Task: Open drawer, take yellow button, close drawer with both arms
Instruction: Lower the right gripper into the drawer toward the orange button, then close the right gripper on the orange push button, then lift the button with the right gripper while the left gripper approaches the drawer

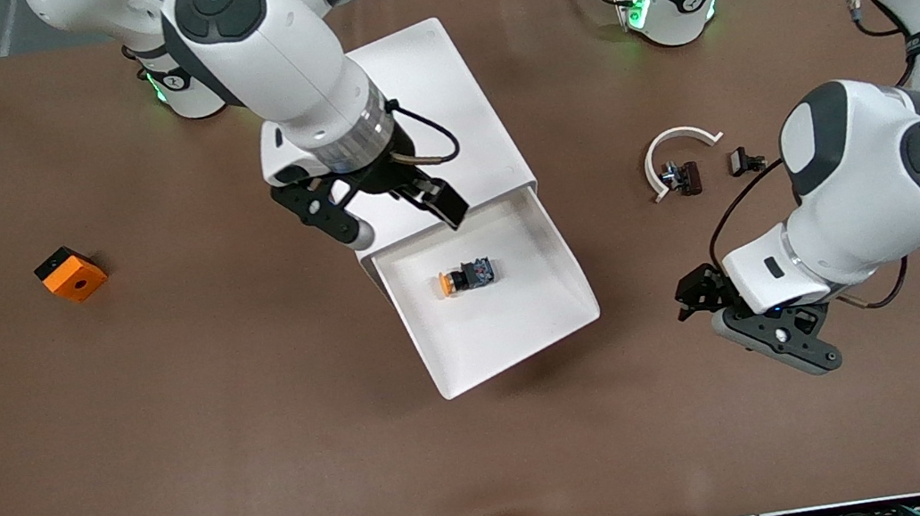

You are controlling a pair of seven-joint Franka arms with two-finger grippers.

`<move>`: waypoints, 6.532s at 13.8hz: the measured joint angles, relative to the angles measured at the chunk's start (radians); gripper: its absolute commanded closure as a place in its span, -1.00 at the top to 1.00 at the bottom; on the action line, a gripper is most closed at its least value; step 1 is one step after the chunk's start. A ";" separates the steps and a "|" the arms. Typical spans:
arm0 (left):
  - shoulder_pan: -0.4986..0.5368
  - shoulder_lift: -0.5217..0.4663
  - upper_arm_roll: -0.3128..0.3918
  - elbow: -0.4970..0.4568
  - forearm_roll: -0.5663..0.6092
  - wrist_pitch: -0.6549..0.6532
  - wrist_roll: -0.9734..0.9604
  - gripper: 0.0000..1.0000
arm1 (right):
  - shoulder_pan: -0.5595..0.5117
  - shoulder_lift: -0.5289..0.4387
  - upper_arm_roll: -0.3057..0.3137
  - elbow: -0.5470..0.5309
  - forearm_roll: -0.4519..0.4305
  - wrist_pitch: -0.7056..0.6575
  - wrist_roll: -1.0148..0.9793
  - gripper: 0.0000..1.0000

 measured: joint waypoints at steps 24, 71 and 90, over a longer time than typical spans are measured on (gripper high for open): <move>-0.018 -0.073 0.000 -0.024 0.061 -0.065 -0.681 1.00 | 0.047 0.078 -0.009 0.020 -0.107 -0.125 0.346 1.00; -0.015 -0.062 0.001 -0.033 0.061 -0.052 -0.682 1.00 | 0.048 0.352 0.009 0.140 -0.149 0.104 0.592 0.10; -0.016 -0.053 0.001 -0.034 0.061 -0.014 -0.682 1.00 | -0.048 0.291 0.064 0.277 0.013 0.136 0.822 -1.00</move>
